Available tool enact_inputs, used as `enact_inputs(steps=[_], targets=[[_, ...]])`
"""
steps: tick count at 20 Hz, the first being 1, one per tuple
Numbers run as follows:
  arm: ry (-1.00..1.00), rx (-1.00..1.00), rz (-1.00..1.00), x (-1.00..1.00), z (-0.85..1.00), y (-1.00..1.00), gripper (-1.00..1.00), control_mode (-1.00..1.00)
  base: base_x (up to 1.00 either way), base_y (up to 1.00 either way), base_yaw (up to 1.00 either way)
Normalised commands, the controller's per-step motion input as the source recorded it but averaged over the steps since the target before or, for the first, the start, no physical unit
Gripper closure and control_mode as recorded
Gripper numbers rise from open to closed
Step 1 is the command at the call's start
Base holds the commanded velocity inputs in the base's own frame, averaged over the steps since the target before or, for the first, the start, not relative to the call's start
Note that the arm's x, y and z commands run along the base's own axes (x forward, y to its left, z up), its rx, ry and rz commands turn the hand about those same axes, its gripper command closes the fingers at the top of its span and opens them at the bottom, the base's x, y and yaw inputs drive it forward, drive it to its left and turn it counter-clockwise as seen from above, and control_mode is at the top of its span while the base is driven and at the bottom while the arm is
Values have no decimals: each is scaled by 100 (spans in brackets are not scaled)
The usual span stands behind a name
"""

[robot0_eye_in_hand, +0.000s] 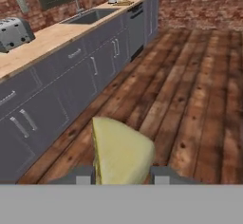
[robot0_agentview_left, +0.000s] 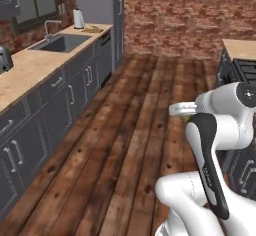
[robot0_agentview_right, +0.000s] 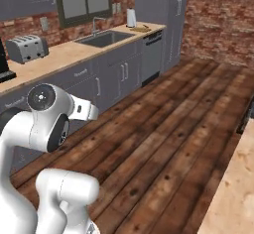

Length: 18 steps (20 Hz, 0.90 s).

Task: Retrieve the sausage and cheese from the fridge and place them on the cutting board on the counter.

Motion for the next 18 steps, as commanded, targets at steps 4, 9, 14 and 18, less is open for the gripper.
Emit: enact_inputs(steps=[4,9,14,18], targets=[[0,0,0,0,0,0,100,100,83,39,0],[0,0,0,0,0,0,100,100,93,31,-11],[0,0,0,0,0,0,100,100,94,24,-9],[0,0,0,0,0,0,100,100,94,18,-4]])
